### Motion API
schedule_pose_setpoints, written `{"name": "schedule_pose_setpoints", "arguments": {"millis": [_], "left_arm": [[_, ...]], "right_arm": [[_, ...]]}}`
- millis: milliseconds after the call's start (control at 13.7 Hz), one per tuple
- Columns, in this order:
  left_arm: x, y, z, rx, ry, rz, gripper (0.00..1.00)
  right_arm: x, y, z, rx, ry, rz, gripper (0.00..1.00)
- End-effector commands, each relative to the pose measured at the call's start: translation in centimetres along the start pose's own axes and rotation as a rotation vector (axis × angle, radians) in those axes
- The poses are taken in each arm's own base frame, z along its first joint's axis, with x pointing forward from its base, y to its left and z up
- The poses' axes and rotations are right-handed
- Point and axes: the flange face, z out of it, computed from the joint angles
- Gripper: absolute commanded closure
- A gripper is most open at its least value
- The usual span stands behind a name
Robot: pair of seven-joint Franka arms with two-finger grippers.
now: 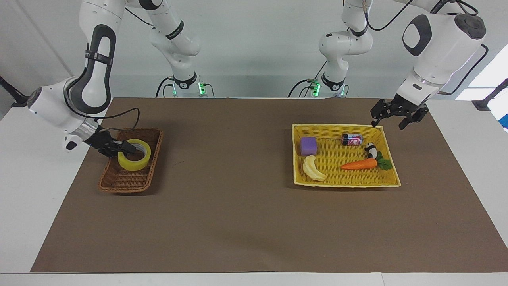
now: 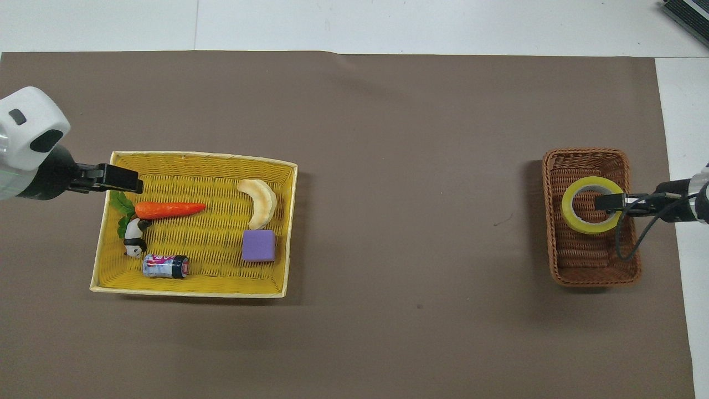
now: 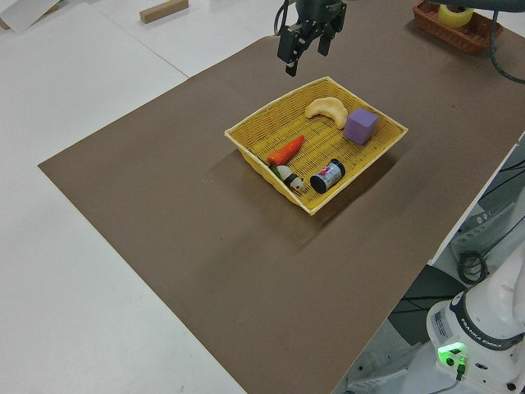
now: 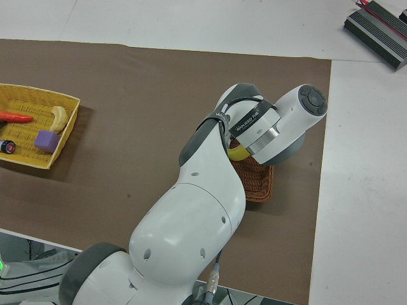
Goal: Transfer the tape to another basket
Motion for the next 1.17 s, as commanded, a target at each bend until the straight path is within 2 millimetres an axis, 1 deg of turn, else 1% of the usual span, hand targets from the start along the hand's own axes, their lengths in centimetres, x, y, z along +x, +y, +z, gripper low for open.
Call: {"name": "schedule_pose_setpoints", "arguments": {"millis": [0,73,146,218,291,364,437,510,583,655,801,947,1092], "left_arm": [[1.5,-0.8,-2.3,0.054,-0.1,0.024,0.0],[2.1,-1.1,-2.7,0.07,-0.132,0.024,0.0],[2.5,-1.2,-3.2,0.09,-0.136,0.027,0.0],[2.6,-1.1,-3.4,0.096,-0.129,0.031,0.0],[2.4,-1.2,-3.9,0.098,-0.114,0.028,0.0],[2.1,-1.3,-4.7,0.104,-0.098,0.031,0.0],[0.9,-1.0,-5.7,0.1,-0.089,0.042,0.0],[0.3,-1.1,-4.9,0.103,-0.1,0.047,0.0],[-0.1,-1.0,-4.8,0.106,-0.08,0.047,0.0],[-0.3,-1.5,-4.3,0.106,-0.067,0.036,0.0],[-0.7,-1.5,-4.9,0.104,-0.053,0.034,0.0],[-1.1,-1.4,-4.9,0.104,-0.064,0.035,0.0],[-1.0,-1.0,-5.0,0.103,-0.061,0.038,0.0]], "right_arm": [[0.3,0.1,-0.4,0.01,0.024,-0.017,0.94],[0.1,0.2,-0.3,0.006,0.02,-0.021,0.71],[0.0,0.2,0.0,0.004,0.019,-0.026,0.67],[0.0,0.3,0.0,-0.002,0.029,-0.028,0.67],[0.0,0.4,0.2,-0.004,0.026,-0.027,0.63],[0.0,0.4,0.3,-0.004,0.028,-0.025,0.52],[0.0,0.4,0.4,-0.002,0.025,-0.026,0.38],[0.0,0.3,0.3,-0.003,0.027,-0.025,0.17],[0.0,0.4,0.3,0.003,0.029,-0.019,0.0],[0.1,0.4,0.1,0.006,0.031,-0.018,0.0],[0.4,0.4,-0.5,0.005,0.042,-0.02,0.0],[1.5,-0.3,-2.1,-0.009,0.074,-0.042,0.0],[2.6,-1.6,-4.1,-0.04,0.11,-0.073,0.0]]}}
